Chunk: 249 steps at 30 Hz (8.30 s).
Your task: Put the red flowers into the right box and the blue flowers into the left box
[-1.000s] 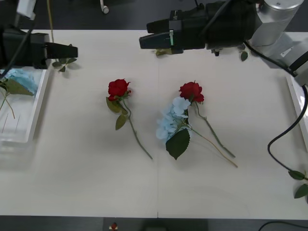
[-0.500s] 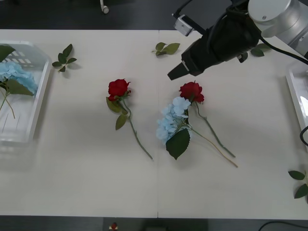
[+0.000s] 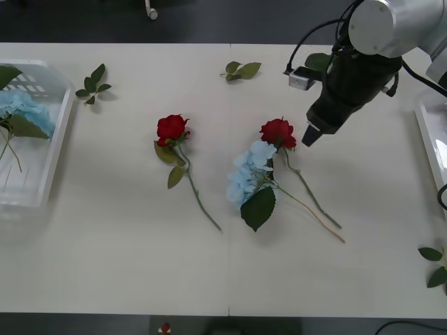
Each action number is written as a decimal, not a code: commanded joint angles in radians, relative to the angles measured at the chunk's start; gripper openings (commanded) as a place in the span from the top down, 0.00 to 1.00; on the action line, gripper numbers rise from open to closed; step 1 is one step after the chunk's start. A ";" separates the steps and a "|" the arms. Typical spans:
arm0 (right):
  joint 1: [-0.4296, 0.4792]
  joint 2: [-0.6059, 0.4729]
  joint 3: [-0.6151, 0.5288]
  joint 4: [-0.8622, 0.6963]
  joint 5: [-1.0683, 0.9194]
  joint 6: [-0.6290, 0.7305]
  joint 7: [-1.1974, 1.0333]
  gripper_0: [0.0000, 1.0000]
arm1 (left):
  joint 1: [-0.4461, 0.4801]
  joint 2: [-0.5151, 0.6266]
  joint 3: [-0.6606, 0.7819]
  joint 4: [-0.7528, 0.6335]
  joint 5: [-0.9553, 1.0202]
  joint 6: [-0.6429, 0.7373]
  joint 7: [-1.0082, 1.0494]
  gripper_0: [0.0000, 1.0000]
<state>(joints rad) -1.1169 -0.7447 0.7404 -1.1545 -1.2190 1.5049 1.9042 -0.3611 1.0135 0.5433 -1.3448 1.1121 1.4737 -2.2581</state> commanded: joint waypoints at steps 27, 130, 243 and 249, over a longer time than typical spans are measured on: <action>0.043 0.156 0.039 0.093 0.179 -0.097 0.032 0.00 | -0.049 0.042 -0.594 0.372 -0.118 -0.584 0.255 1.00; 0.058 -0.216 0.002 0.082 -0.171 -0.226 0.173 1.00 | -0.519 -0.561 -1.301 -0.005 -0.495 -0.079 1.580 0.00; 0.505 -0.346 -0.012 -0.208 -1.479 -0.287 0.670 0.03 | -0.363 -0.543 -0.556 -0.151 0.713 -0.075 0.431 1.00; 0.577 -0.223 -0.107 -0.241 -1.479 -0.291 0.674 0.03 | -0.361 -0.541 -0.562 -0.151 0.712 -0.085 0.425 1.00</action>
<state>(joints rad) -0.5697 -1.0272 0.7054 -1.3653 -2.6911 1.2117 2.5485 -0.7148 0.4561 -0.0277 -1.4867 1.8145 1.4018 -1.8187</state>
